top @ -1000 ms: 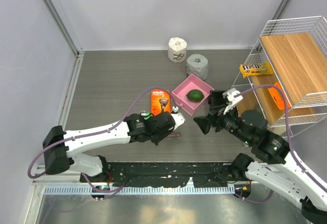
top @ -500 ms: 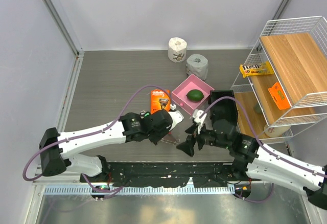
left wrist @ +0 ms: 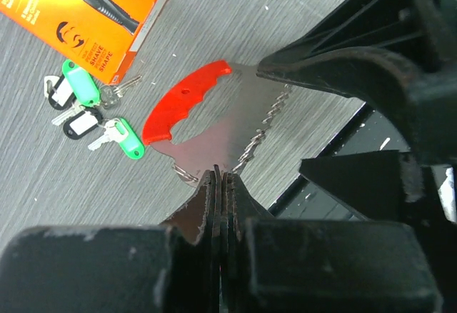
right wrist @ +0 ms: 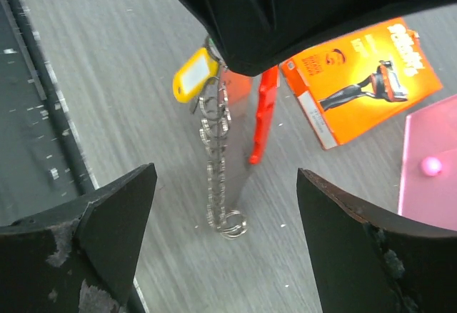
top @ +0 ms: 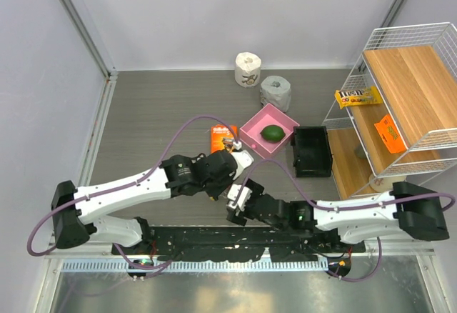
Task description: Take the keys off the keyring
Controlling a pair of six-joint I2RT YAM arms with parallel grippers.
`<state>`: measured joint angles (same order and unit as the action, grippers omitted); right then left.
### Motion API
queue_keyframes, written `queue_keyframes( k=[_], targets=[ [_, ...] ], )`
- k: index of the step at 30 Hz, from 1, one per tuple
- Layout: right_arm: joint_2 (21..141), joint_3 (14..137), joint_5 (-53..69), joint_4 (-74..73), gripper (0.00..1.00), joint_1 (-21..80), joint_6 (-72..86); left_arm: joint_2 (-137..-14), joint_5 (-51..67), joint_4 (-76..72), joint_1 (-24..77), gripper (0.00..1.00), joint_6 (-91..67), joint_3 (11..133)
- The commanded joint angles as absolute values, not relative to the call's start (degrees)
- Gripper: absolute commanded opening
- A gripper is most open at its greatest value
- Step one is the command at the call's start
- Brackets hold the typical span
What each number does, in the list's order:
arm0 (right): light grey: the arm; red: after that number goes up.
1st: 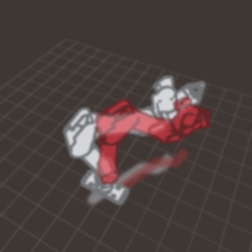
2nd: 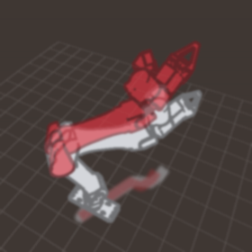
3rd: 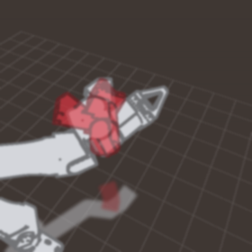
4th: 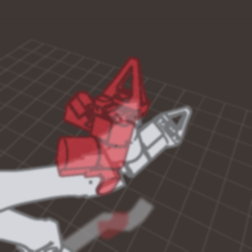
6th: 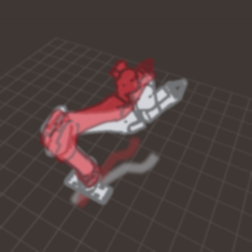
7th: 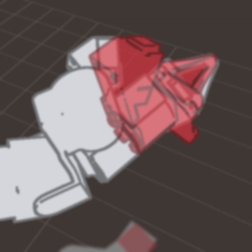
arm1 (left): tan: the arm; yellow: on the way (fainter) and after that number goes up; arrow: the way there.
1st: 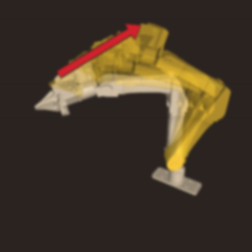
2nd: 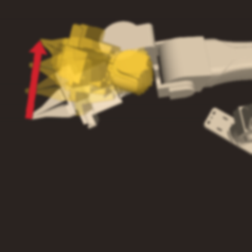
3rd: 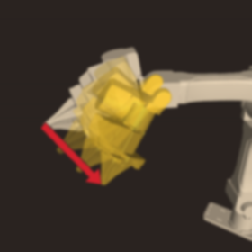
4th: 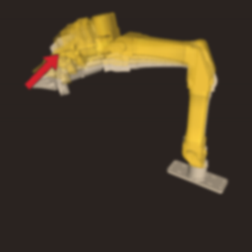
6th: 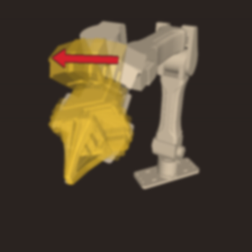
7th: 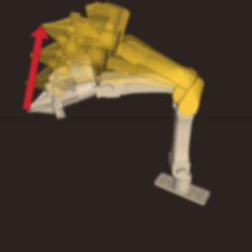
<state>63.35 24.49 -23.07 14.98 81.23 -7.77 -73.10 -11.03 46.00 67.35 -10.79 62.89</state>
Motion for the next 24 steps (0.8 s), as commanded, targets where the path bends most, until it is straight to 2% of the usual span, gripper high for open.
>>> queue_keyframes(
  k=[1, 5, 7, 10, 15, 18, 24],
  targets=[
    [69.1, 25.7, -33.9, 29.6, 0.85, 81.4, -11.8, -69.9, -8.8, 44.6, 67.8, 0.00, -11.7, 64.4],
    [76.9, 26.2, -37.2, 38.0, 0.83, 81.5, -15.7, -68.7, -7.9, 43.8, 67.9, 0.00, -12.1, 63.6],
    [79.3, 27.9, -38.1, 38.5, 0.77, 81.6, -16.0, -68.5, -7.4, 43.3, 67.9, 0.00, -12.4, 63.5],
    [81.1, 28.2, -38.3, 42.7, 0.73, 81.6, -16.3, -68.3, -7.3, 42.9, 67.8, 0.00, -12.7, 62.9],
    [81.3, 27.2, -36.2, 45.6, 0.75, 81.7, -12.1, -68.3, -7.6, 42.5, 67.8, 0.00, -14.4, 63.5],
    [79.6, 23.7, -36.4, 49.5, 0.83, 81.8, -9.7, -68.9, -7.1, 43.2, 67.8, 0.00, -15.7, 64.9],
    [74.6, 19.0, -35.3, 52.9, 0.83, 82.9, -9.8, -69.3, -7.7, 45.4, 67.9, 0.00, -16.3, 67.5]
  ],
)
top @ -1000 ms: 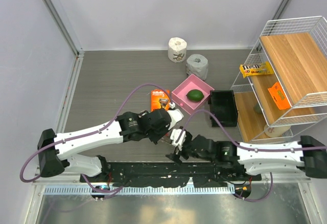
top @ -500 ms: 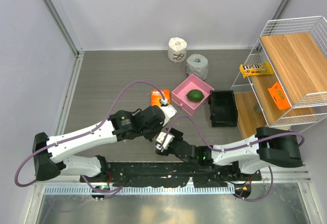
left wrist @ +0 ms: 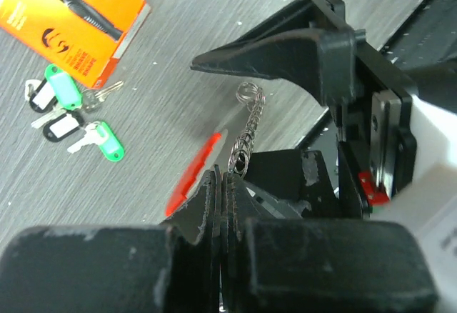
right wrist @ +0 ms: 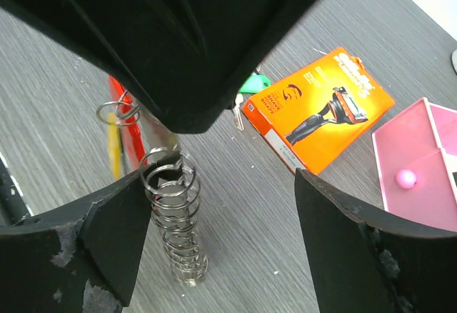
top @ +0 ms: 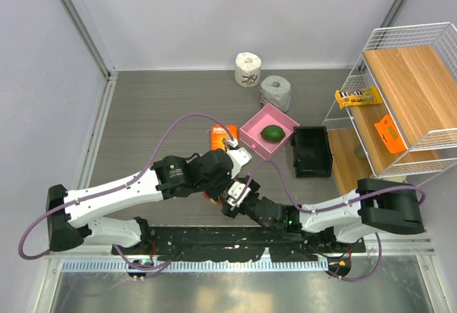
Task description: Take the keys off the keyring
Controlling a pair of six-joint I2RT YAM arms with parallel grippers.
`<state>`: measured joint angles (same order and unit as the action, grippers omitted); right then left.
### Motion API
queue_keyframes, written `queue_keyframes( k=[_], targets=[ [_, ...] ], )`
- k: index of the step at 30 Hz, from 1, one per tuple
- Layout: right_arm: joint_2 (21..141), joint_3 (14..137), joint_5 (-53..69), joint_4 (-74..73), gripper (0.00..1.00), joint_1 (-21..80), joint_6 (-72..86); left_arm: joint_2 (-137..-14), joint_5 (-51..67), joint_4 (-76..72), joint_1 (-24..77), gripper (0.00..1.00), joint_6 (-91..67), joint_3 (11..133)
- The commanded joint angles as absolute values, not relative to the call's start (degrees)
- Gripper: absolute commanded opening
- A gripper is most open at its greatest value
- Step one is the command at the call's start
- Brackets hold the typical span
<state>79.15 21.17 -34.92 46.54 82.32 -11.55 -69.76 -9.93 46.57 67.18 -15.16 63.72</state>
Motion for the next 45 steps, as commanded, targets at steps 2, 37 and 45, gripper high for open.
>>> queue_keyframes(
  k=[2, 37, 45],
  targets=[
    [72.2, 17.1, -34.5, 54.1, 0.83, 83.0, -9.5, -69.0, -8.1, 46.1, 67.7, 0.00, -16.3, 68.2],
    [65.5, 21.6, -28.7, 43.2, 0.05, 82.9, -10.7, -59.3, -9.7, 44.3, 67.8, 0.28, -20.0, 70.1],
    [54.4, 19.9, -30.6, 37.3, 0.05, 82.9, -12.7, -44.9, -15.7, 40.3, 65.2, 0.85, -23.4, 63.6]
  ],
)
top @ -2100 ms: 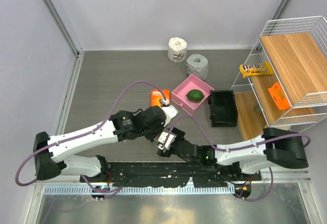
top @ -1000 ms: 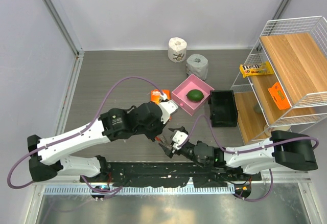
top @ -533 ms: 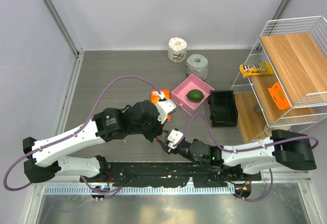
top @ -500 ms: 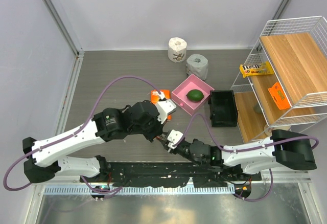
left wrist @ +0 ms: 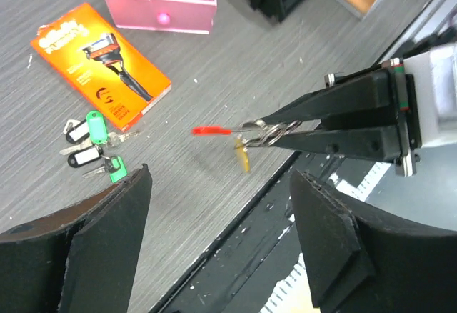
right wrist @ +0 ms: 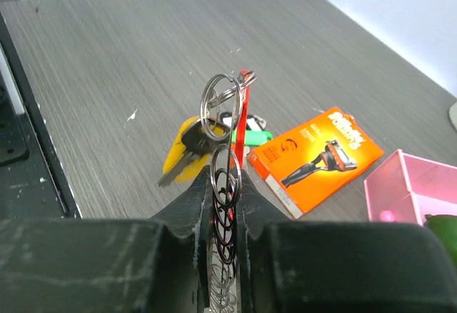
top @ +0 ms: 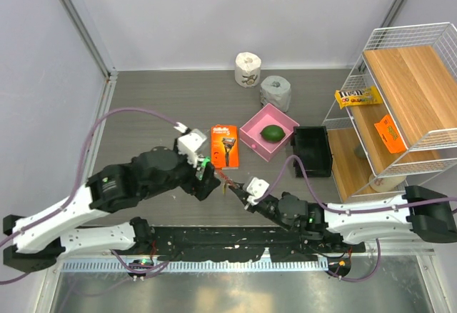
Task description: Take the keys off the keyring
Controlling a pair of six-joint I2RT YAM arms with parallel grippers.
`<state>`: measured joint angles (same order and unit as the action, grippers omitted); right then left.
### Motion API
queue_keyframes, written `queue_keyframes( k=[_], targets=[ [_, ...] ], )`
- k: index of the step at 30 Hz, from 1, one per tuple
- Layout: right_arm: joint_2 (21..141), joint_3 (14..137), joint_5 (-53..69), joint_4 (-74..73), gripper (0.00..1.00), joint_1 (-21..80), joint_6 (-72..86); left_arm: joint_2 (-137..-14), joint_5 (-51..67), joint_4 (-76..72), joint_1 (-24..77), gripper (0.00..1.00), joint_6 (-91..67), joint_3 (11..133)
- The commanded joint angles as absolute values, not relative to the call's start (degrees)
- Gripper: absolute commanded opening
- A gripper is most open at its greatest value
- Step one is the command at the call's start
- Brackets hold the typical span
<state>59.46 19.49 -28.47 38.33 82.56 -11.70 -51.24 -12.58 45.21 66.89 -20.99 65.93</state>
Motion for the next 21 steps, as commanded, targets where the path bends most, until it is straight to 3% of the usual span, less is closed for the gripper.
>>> queue_keyframes(
  k=[1, 6, 12, 21],
  targets=[
    [52.7, 20.1, -30.8, 36.6, 0.05, 82.9, -13.4, -43.3, -15.3, 40.1, 64.9, 0.87, -23.6, 62.6],
    [46.6, 22.3, -30.3, 31.1, 0.05, 82.9, -15.8, -37.3, -9.4, 33.8, 64.3, 0.87, -21.6, 56.2],
    [42.8, 27.1, -28.1, 24.7, 0.05, 82.9, -22.2, -30.8, -3.9, 15.8, 64.3, 0.82, -14.9, 43.2],
    [52.9, 42.4, -34.7, 11.0, 0.05, 82.9, -42.3, -27.2, -2.2, -5.2, 64.3, 0.78, -0.5, 31.5]
  ],
)
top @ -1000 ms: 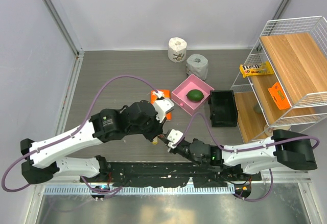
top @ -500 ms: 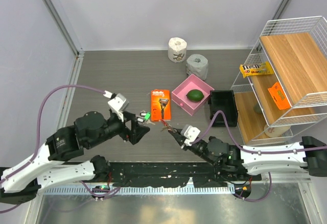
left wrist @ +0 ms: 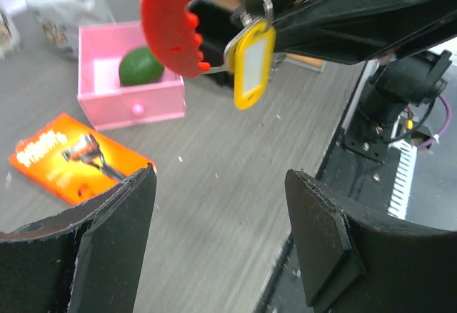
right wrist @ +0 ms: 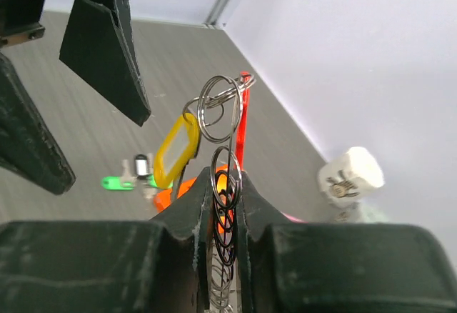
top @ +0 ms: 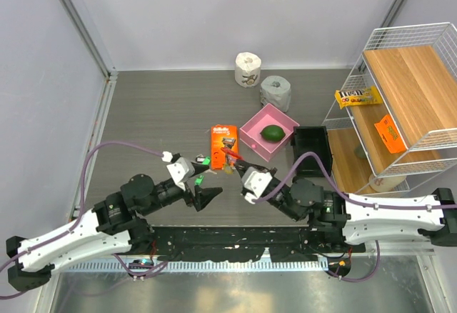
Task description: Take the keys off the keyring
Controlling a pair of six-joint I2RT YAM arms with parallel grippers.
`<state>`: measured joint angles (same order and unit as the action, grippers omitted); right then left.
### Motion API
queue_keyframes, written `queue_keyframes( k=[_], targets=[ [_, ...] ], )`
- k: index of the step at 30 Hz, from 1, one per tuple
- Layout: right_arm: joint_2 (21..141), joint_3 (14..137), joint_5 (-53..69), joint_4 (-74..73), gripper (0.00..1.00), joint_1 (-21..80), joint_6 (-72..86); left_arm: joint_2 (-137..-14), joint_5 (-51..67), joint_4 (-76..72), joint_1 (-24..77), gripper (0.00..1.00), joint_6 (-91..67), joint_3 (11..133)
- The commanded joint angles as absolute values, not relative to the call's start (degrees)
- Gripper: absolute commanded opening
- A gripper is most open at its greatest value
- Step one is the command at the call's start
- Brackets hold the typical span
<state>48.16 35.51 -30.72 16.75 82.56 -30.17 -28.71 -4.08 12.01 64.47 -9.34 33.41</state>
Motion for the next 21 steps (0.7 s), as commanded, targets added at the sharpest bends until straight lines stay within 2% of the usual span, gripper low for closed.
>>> queue_keyframes(
  k=[1, 9, 21],
  targets=[
    [53.6, 45.0, -35.8, 9.9, 0.05, 82.9, -45.1, -26.9, -1.4, -7.0, 64.3, 0.78, 1.5, 30.4],
    [57.5, 51.6, -35.2, 7.5, 0.05, 82.9, -52.7, -26.9, -1.7, -20.9, 64.3, 0.79, 8.1, 25.1],
    [56.3, 52.6, -30.9, 5.5, 0.05, 82.9, -52.6, -30.9, -4.2, -21.3, 64.4, 0.76, 12.0, 28.0]
  ],
)
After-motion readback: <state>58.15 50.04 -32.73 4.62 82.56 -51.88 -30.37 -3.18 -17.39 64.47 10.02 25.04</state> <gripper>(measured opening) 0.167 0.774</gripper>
